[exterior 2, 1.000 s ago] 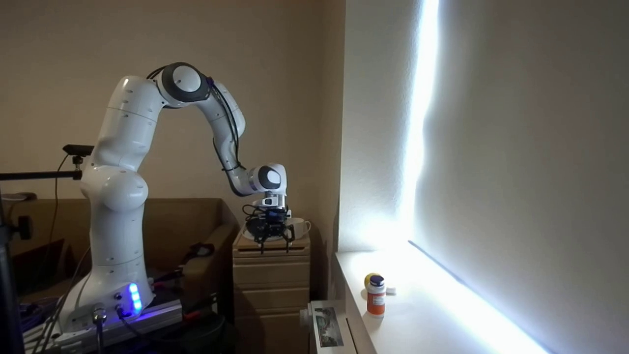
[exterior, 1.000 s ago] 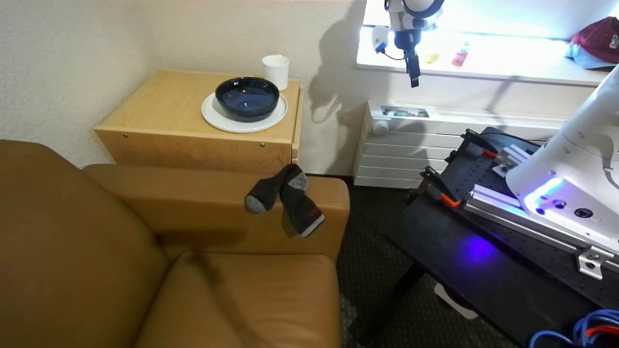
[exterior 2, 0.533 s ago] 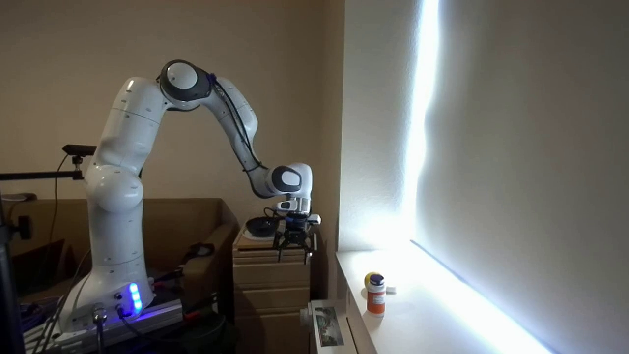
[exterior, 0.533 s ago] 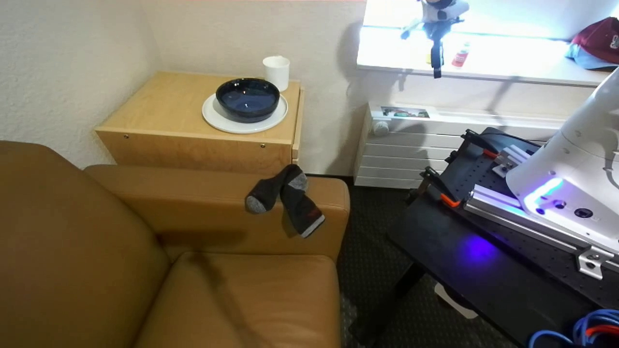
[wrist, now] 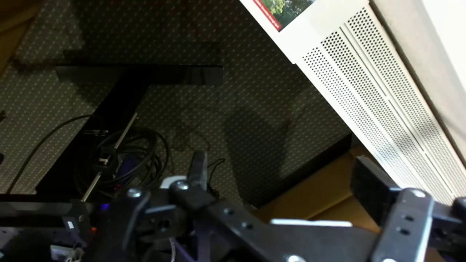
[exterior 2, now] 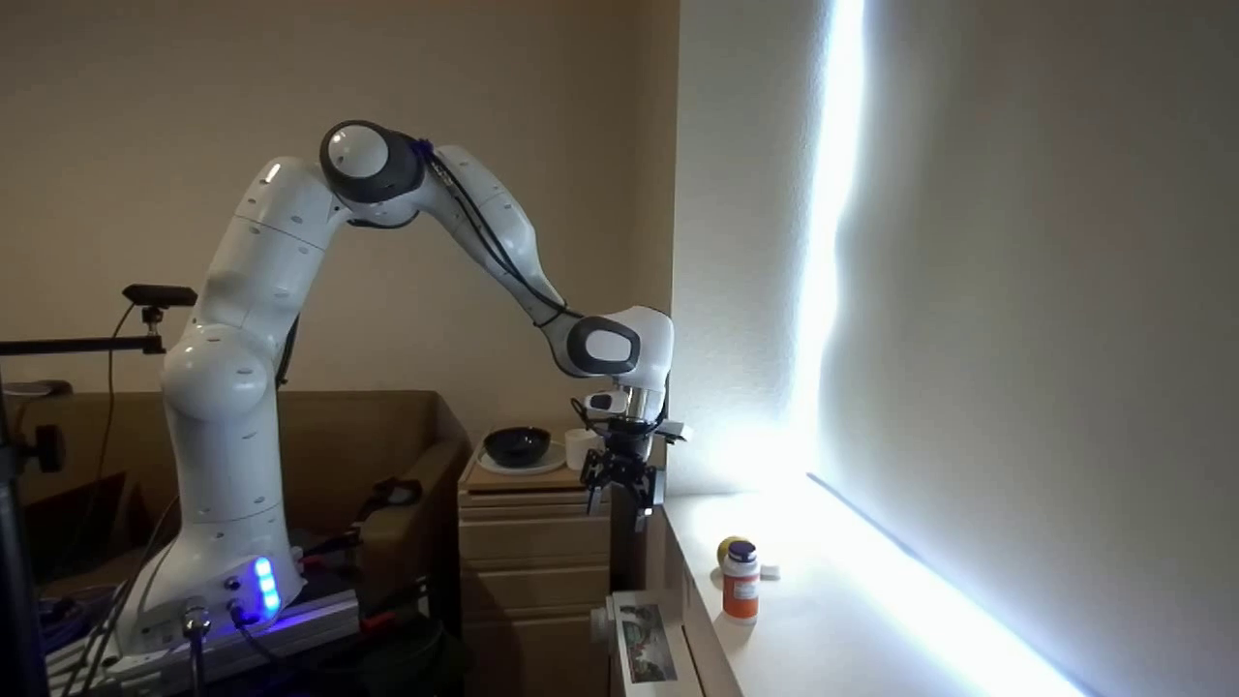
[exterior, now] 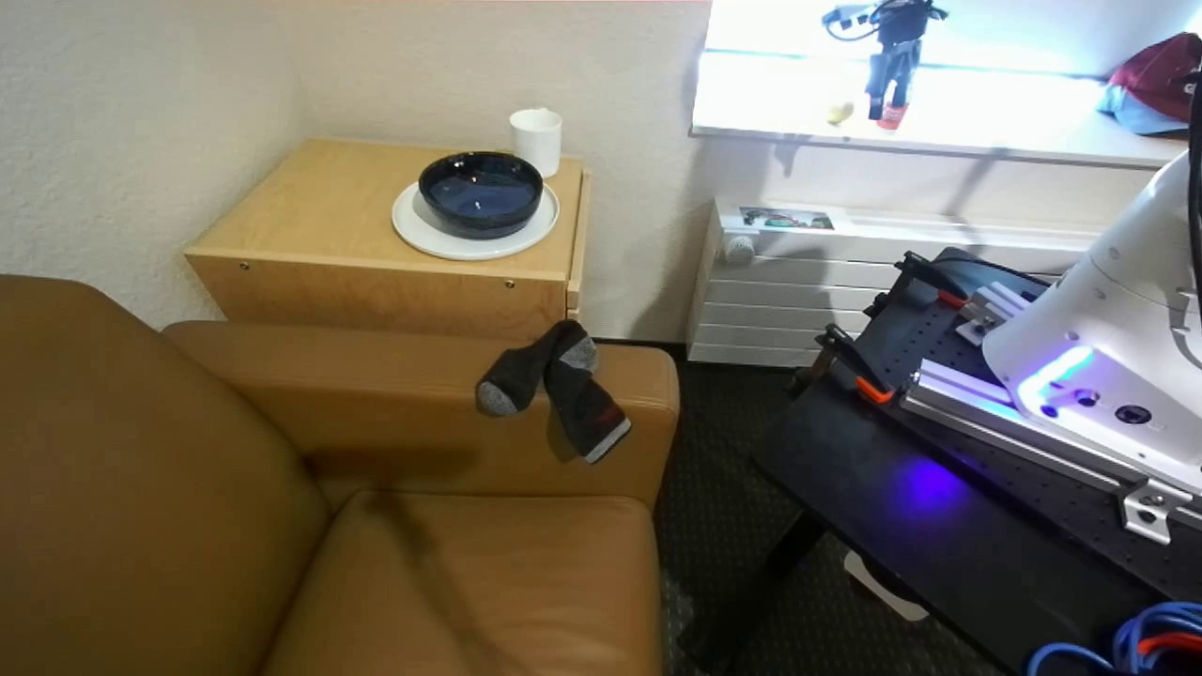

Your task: Put the mug on the nightstand and put the lemon in the bowl on the plate

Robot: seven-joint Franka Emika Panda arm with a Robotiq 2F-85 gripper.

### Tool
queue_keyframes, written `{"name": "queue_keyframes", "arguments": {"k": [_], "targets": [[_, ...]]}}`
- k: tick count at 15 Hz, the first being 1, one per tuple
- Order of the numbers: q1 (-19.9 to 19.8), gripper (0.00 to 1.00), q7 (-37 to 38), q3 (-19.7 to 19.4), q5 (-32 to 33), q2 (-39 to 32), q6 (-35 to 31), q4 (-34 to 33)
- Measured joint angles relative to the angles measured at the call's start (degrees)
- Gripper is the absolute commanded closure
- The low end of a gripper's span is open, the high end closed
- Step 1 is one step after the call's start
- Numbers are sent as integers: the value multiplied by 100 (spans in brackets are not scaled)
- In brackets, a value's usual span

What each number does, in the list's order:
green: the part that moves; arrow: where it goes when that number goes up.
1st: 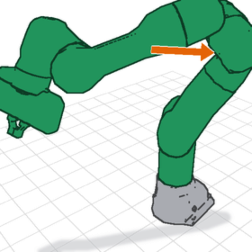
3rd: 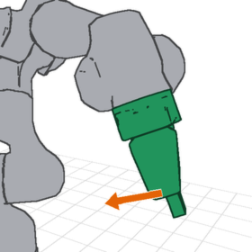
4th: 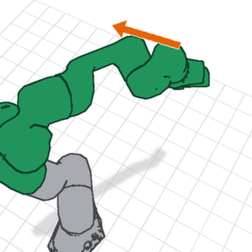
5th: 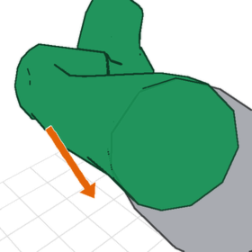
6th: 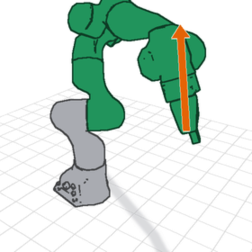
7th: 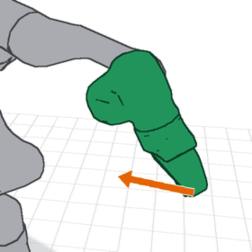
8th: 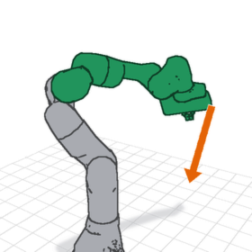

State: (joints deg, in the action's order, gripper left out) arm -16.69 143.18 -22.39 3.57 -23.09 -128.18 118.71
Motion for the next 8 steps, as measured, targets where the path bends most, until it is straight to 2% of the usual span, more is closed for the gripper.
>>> {"name": "queue_keyframes", "arguments": {"k": [3,8], "targets": [[25,0,248,-1,-138,-13,-5,-22],[-227,0,415,10,-1647,-365,234,-860]]}}
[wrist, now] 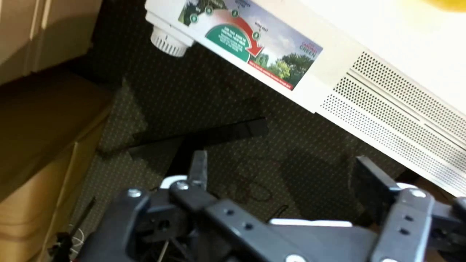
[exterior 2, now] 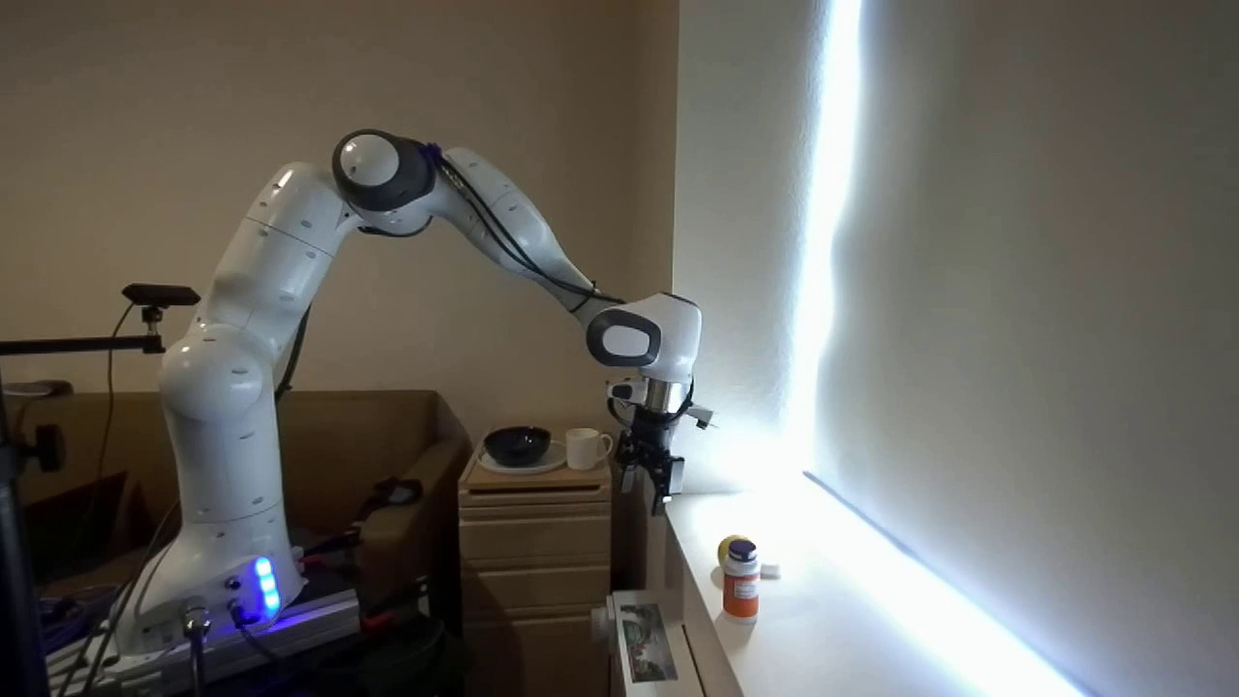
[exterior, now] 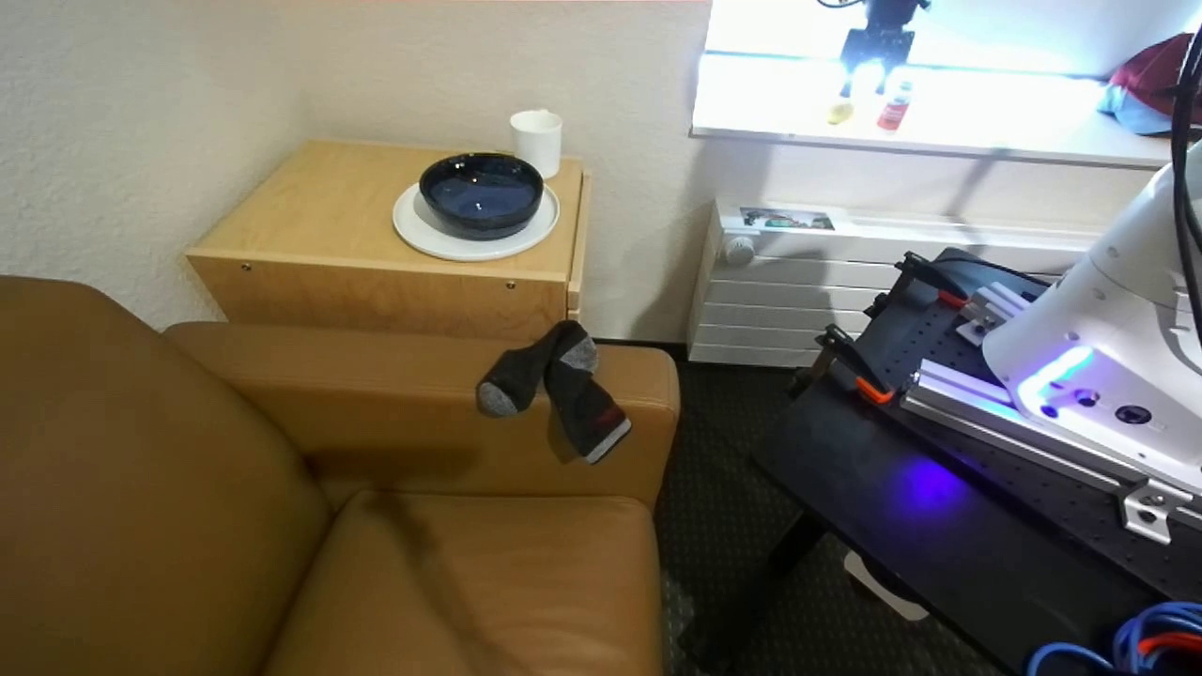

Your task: Put the mug on the nightstand and put the lemon in the bowl on the plate

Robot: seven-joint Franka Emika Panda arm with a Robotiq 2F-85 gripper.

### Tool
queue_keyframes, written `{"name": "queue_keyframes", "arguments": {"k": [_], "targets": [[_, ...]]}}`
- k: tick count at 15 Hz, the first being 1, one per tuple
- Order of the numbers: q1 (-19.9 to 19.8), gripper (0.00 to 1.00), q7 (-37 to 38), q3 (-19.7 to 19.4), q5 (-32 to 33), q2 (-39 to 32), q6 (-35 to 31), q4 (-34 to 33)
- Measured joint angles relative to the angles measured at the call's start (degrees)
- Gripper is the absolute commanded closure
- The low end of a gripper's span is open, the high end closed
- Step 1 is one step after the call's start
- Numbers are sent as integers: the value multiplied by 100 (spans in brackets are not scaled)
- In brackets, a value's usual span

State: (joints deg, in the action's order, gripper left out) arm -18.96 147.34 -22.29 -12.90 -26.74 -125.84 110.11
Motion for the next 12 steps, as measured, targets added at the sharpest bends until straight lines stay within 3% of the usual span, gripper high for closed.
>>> {"name": "queue_keyframes", "arguments": {"k": [3,8,12], "targets": [[-167,0,208,-108,-833,-385,33,-663],[590,0,161,-1509,-3093,-1545,37,-1373],[757,0,171,-1706,-3252,-1741,29,-1416]]}}
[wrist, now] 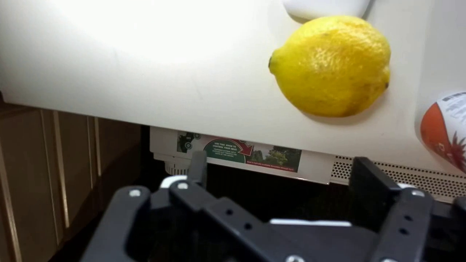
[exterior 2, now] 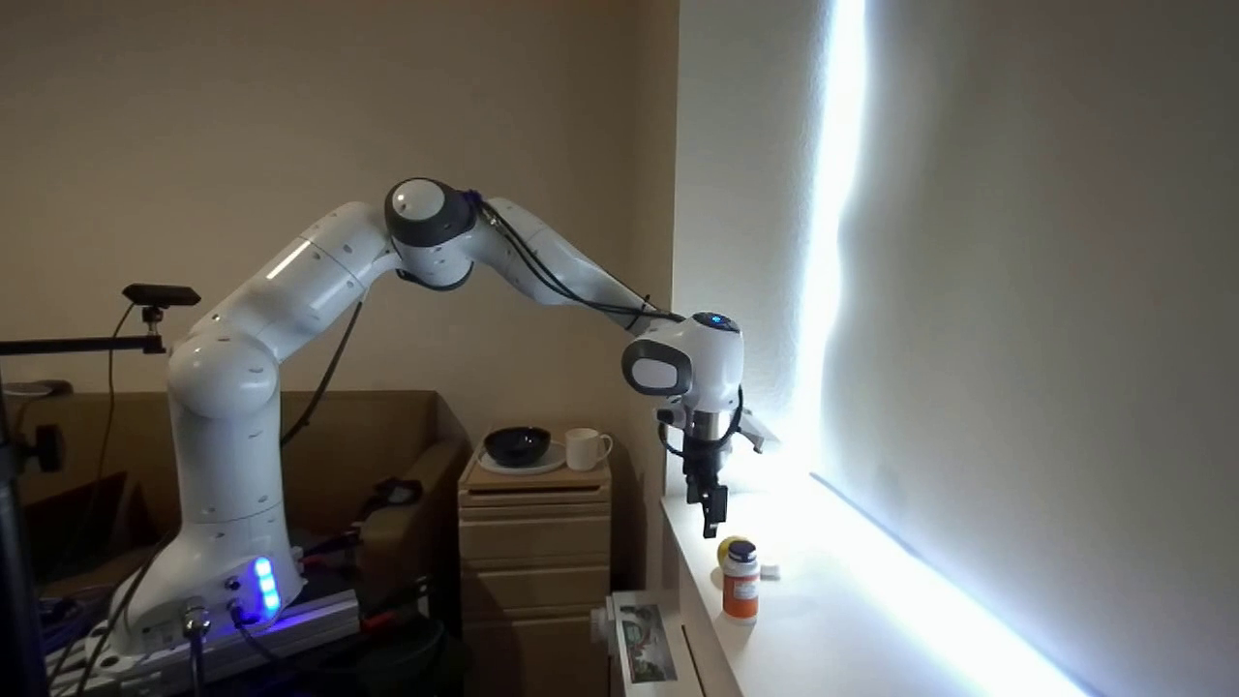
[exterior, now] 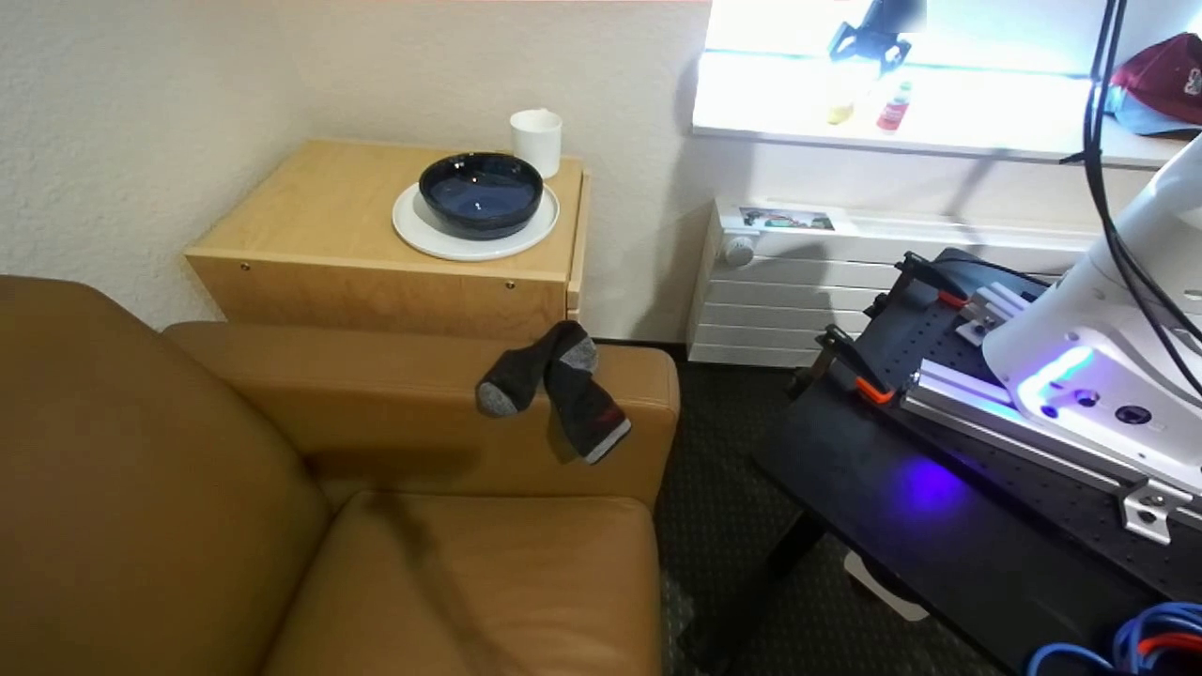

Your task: Put the mug on the nightstand and put the lemon in the bowl on the plate

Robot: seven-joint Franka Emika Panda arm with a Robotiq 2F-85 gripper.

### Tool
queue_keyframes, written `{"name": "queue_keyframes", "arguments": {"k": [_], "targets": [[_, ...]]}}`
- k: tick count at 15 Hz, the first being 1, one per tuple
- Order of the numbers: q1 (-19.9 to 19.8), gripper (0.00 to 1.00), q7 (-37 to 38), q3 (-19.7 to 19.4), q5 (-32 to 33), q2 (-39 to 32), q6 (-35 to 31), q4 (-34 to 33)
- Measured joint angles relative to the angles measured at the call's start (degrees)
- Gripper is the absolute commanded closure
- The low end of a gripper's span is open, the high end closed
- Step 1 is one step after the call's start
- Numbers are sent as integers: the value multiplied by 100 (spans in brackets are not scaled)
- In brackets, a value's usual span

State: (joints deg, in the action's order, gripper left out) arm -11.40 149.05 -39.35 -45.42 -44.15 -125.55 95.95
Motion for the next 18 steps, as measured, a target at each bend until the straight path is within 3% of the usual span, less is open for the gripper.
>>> {"name": "queue_keyframes", "arguments": {"k": [6,11,16,18], "targets": [[175,0,10,-241,-96,-53,-265,40],[388,0,8,-372,-819,-471,-700,1],[431,0,13,-415,-918,-595,-724,-15],[473,0,14,-603,-1160,-663,-634,-10]]}}
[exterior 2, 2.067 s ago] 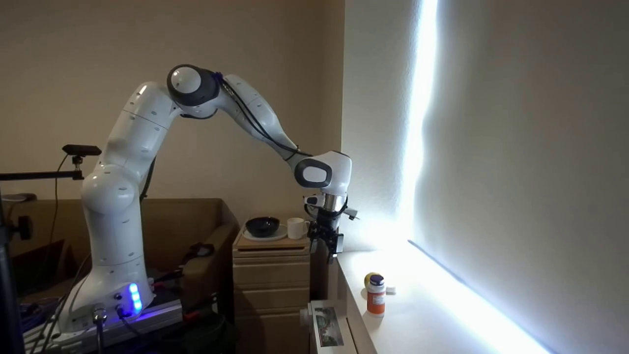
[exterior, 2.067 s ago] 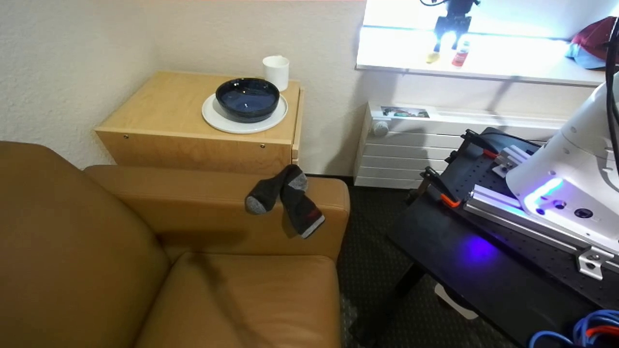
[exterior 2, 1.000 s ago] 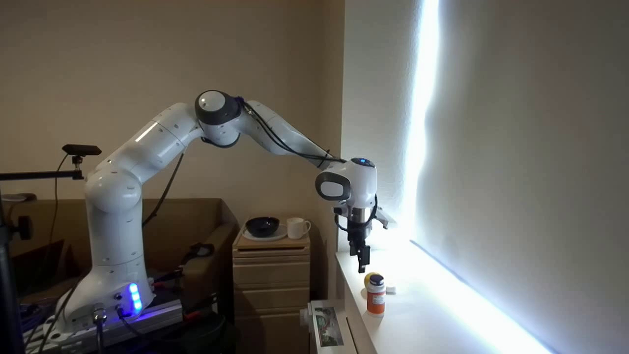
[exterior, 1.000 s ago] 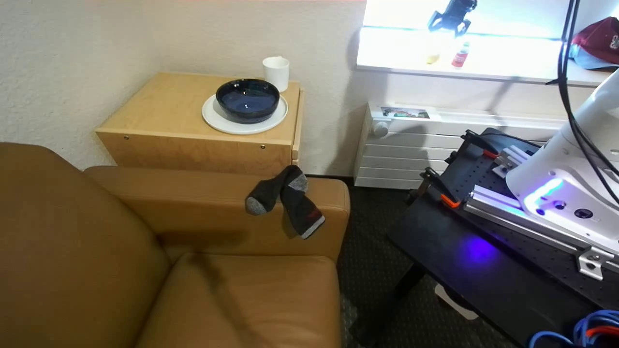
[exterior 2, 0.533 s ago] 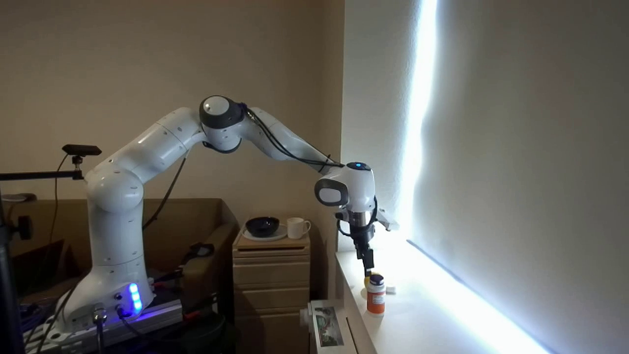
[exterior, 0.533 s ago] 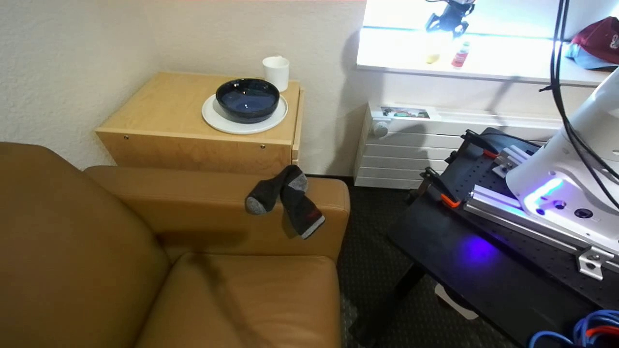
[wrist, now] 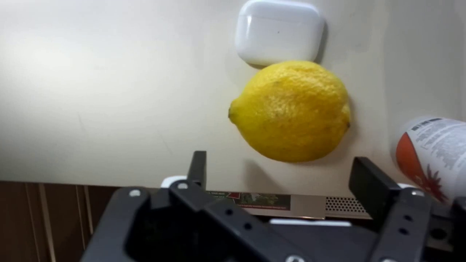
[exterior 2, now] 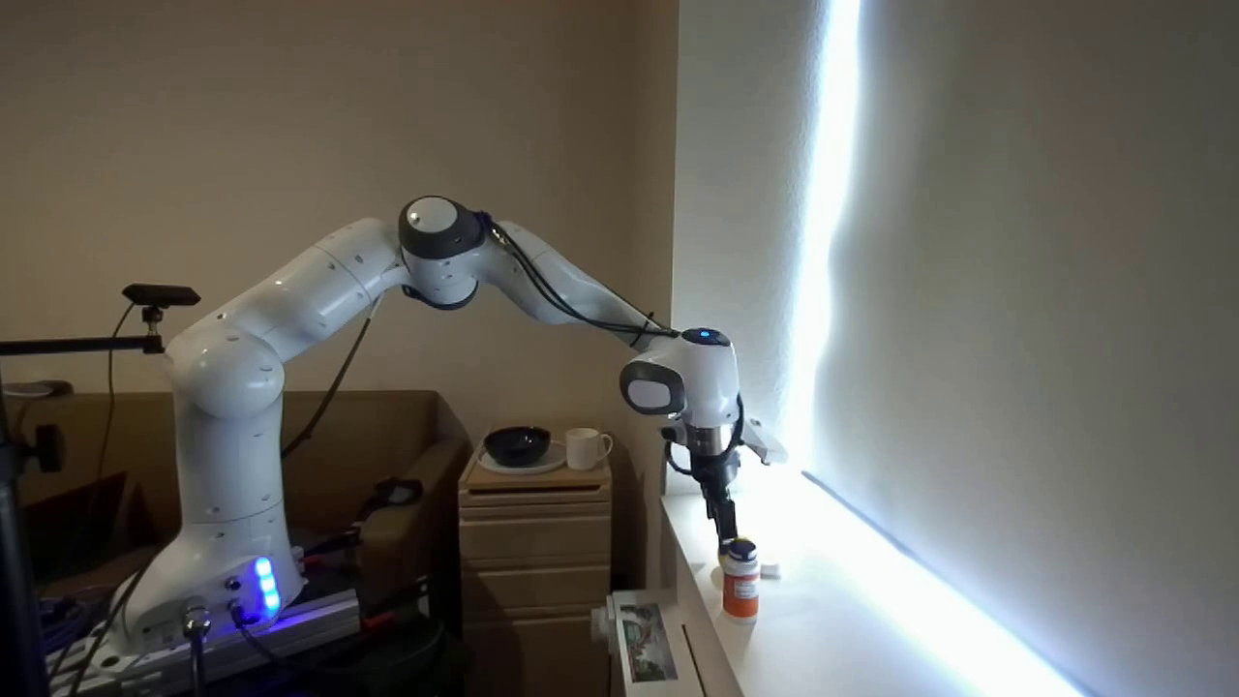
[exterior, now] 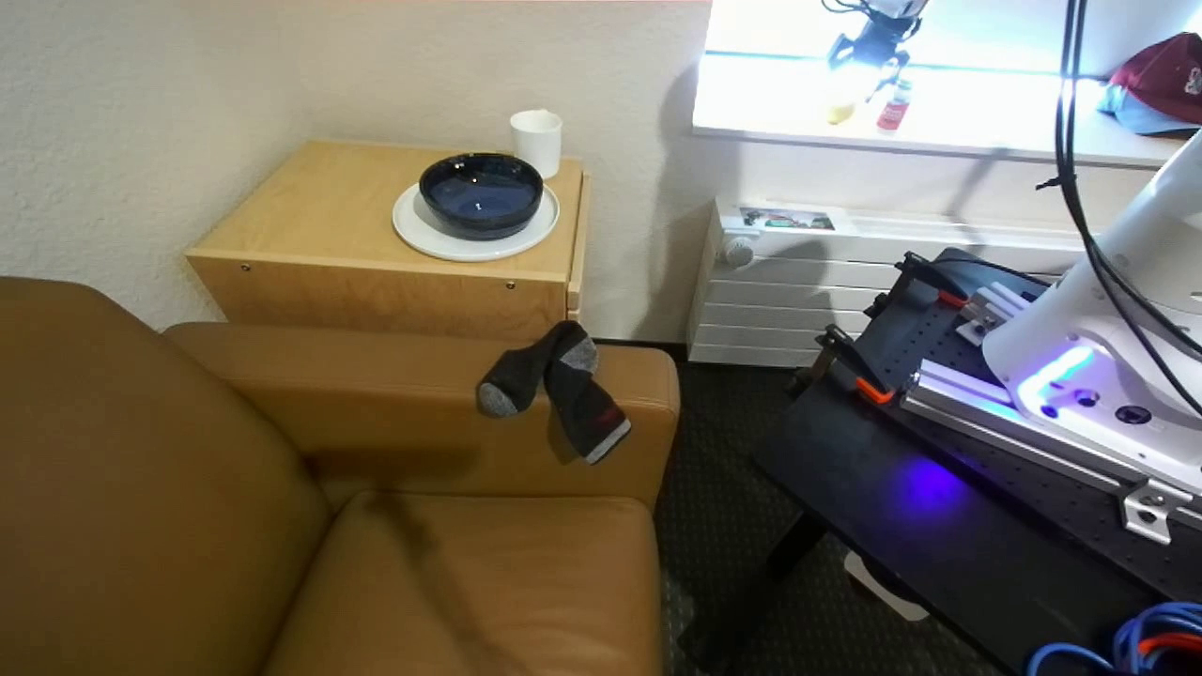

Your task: Put the mug on the nightstand and put the lemon in the bowl on the plate

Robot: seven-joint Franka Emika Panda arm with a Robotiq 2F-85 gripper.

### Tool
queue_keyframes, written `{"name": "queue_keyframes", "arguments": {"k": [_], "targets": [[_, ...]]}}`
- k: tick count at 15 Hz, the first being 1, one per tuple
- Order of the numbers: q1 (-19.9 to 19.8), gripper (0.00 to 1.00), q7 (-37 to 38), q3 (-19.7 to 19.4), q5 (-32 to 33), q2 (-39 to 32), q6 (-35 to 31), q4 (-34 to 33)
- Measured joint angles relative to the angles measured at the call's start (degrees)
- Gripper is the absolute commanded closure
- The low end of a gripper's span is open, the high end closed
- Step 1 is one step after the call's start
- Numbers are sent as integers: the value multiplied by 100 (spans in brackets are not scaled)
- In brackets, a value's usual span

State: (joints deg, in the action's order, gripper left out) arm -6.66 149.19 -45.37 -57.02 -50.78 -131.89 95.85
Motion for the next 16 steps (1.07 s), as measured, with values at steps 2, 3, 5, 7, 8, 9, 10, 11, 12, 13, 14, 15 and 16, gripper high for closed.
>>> {"name": "queue_keyframes", "arguments": {"k": [2,3,5,7,8,9,10,11,12,13,14,15,16], "targets": [[66,0,-4,-271,-358,-139,160,0],[110,0,-5,-407,-541,-224,234,-1],[119,0,-11,-440,-556,-266,243,0],[130,0,-11,-437,-556,-266,242,-1],[132,0,-11,-437,-556,-266,242,-1],[134,0,-11,-437,-556,-266,244,-1],[147,0,-10,-450,-559,-266,283,-1],[194,0,-8,-514,-580,-273,410,0],[276,0,-8,-633,-595,-284,585,1],[389,0,-7,-791,-636,-305,756,6],[544,0,-7,-1006,-694,-357,930,6],[714,0,-7,-1233,-761,-440,1078,12],[910,0,-6,-1495,-848,-561,1202,19]]}}
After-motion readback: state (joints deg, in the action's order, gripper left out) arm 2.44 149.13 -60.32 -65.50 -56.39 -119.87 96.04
